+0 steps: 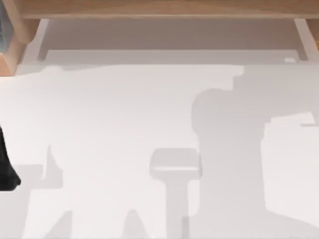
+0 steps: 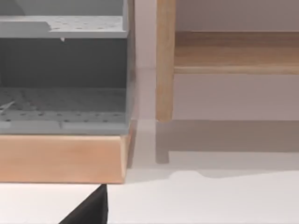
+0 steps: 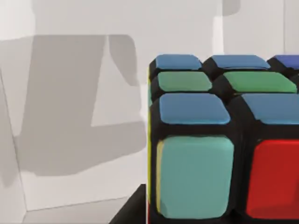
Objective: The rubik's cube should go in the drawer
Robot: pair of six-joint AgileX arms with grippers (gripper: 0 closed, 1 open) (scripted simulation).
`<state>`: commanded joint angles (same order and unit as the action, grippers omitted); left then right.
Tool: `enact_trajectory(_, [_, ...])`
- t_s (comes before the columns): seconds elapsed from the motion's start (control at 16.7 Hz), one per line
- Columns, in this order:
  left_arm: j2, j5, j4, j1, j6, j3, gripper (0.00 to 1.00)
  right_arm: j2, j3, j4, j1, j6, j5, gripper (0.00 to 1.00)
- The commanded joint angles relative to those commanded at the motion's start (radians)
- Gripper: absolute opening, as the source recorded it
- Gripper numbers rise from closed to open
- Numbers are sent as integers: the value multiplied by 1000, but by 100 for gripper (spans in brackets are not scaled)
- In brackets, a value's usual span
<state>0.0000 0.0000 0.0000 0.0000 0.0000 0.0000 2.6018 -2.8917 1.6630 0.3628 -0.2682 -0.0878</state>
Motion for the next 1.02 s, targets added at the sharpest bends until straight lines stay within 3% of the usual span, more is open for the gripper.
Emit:
enact_trajectory(0.24, [0,0,0,0,0,0,100,151,-13,42,13,-79,71,0])
enact_trajectory(0.6, [0,0,0,0,0,0,100,164,-11,44,13,-86,77,0])
enact_trajectory(1.02, [0,0,0,0,0,0,100,164,-11,44,13,-86,77,53])
